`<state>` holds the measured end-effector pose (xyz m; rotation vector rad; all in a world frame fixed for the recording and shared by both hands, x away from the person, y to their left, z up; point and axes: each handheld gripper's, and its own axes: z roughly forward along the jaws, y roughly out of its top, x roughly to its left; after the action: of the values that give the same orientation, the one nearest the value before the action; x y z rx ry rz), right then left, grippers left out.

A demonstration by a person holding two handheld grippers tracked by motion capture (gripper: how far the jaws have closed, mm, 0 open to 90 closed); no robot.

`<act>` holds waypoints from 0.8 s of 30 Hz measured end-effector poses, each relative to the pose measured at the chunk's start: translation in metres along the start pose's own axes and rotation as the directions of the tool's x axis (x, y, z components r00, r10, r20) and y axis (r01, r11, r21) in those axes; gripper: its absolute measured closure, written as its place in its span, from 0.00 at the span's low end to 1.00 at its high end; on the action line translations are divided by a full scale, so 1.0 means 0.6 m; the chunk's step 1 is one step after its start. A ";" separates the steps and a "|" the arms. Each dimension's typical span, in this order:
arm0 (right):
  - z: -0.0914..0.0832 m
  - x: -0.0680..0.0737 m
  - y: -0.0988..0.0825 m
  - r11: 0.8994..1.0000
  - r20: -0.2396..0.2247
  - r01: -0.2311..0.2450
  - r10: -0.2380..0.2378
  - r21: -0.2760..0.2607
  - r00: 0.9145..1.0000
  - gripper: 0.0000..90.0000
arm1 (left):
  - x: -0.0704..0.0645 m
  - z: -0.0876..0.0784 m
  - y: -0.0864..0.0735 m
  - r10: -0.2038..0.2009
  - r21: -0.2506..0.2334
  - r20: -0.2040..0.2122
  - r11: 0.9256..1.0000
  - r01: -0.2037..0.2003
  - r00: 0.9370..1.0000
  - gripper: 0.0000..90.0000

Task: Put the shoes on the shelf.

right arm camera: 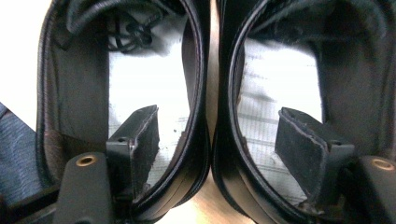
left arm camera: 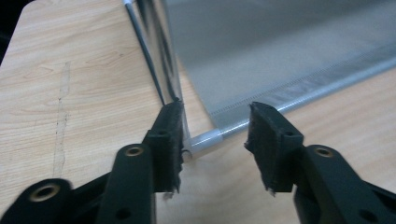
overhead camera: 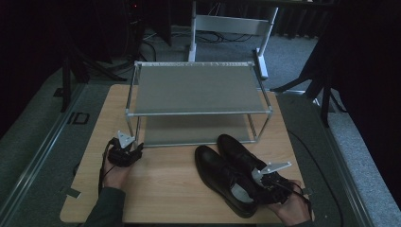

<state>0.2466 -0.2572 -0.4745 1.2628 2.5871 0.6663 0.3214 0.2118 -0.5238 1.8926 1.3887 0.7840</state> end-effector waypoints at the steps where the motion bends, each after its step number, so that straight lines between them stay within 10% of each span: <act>1: 0.002 -0.001 0.000 1.000 -0.004 0.000 0.000 0.013 1.000 0.35 | 0.001 0.004 0.001 0.000 0.003 -0.006 1.000 0.000 1.000 0.66; 24: 0.018 -0.012 0.005 0.995 -0.070 -0.040 0.046 0.086 0.996 0.72 | 0.026 0.070 0.045 -0.028 0.037 -0.036 0.999 0.029 0.999 0.81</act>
<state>0.2571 -0.2582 -0.4831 1.3469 2.6802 0.6270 0.3737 0.2144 -0.5269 1.8916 1.4583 0.7856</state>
